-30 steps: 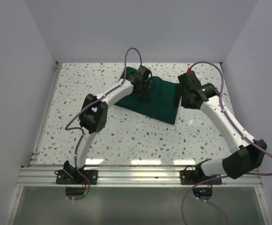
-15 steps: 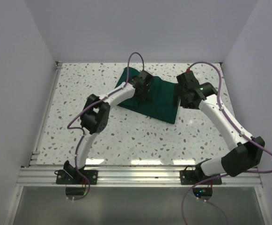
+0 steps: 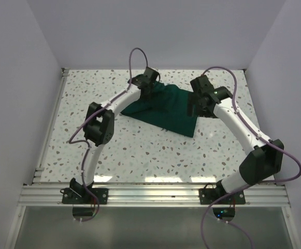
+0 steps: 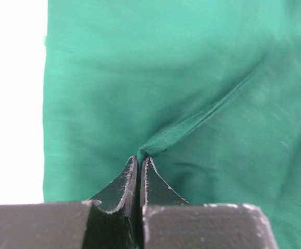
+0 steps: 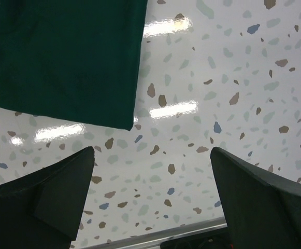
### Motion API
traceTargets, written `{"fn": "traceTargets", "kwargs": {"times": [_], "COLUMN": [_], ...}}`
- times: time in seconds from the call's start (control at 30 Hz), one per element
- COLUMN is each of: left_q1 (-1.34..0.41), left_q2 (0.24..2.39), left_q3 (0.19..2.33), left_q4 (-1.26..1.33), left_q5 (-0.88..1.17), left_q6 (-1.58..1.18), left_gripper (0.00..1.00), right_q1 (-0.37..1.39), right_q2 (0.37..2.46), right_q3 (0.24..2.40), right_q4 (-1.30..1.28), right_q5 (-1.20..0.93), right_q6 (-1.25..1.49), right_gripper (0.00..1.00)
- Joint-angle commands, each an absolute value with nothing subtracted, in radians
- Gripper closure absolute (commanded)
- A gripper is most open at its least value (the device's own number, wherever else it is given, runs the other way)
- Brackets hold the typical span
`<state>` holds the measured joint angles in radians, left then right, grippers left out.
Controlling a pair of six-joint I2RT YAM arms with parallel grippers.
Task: Open and lay out the surgical kit
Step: Open the surgical kit at the center of the board.
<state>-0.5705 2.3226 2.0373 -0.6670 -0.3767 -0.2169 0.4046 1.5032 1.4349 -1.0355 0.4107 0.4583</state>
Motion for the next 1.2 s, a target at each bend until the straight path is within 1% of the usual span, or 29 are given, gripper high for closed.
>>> {"fn": "traceTargets", "kwargs": {"times": [0.0, 0.07, 0.17, 0.27, 0.3, 0.37, 0.4, 0.5, 0.57, 0.6, 0.63, 0.7, 0.87, 1.07, 1.17], "left_q1": [-0.444, -0.364, -0.283, -0.209, -0.19, -0.125, -0.106, -0.049, -0.032, -0.029, -0.028, -0.028, -0.028, -0.026, -0.026], "left_q2": [2.174, 2.135, 2.076, 2.011, 1.972, 1.93, 1.91, 1.859, 1.858, 1.871, 1.879, 1.89, 1.833, 1.801, 1.75], "left_q3": [2.12, 2.111, 2.031, 1.896, 1.811, 1.712, 1.618, 1.475, 1.419, 1.369, 1.347, 1.29, 1.264, 1.394, 1.448], "left_q4": [-0.667, -0.673, -0.661, -0.657, -0.65, -0.622, -0.611, -0.588, -0.575, -0.574, -0.571, -0.558, -0.523, -0.558, -0.558], "left_q5": [-0.376, -0.377, -0.406, -0.417, -0.407, -0.385, -0.362, -0.333, -0.29, -0.243, -0.223, -0.178, -0.205, -0.256, -0.276], "left_q6": [-0.293, -0.322, -0.339, -0.4, -0.42, -0.469, -0.475, -0.486, -0.483, -0.486, -0.489, -0.489, -0.459, -0.459, -0.465], "left_gripper": [1.0, 1.0, 1.0, 1.0, 1.0, 1.0, 1.0, 1.0, 1.0, 0.77, 0.5, 0.01, 0.0, 0.0, 0.0], "right_q1": [0.408, 0.41, 0.411, 0.41, 0.408, 0.41, 0.41, 0.408, 0.405, 0.405, 0.402, 0.396, 0.367, 0.289, 0.198], "right_q2": [1.557, 1.597, 1.644, 1.693, 1.71, 1.735, 1.762, 1.811, 1.839, 1.851, 1.879, 1.905, 1.974, 2.054, 2.144], "right_q3": [1.508, 1.54, 1.586, 1.635, 1.649, 1.689, 1.703, 1.75, 1.79, 1.804, 1.83, 1.859, 1.94, 2.037, 2.117], "right_q4": [-1.003, -1.002, -1.002, -1.005, -1.006, -1.012, -1.014, -1.015, -1.017, -1.017, -1.02, -1.023, -1.023, -0.976, -0.956], "right_q5": [0.362, 0.353, 0.362, 0.367, 0.367, 0.364, 0.364, 0.377, 0.38, 0.385, 0.385, 0.385, 0.35, 0.23, 0.143], "right_q6": [0.442, 0.433, 0.411, 0.396, 0.393, 0.387, 0.384, 0.368, 0.354, 0.35, 0.345, 0.339, 0.334, 0.373, 0.408], "right_gripper": [0.01, 0.01, 0.01, 0.01, 0.01, 0.01, 0.01, 0.01, 0.01, 0.01, 0.01, 0.01, 0.01, 0.01, 0.01]}}
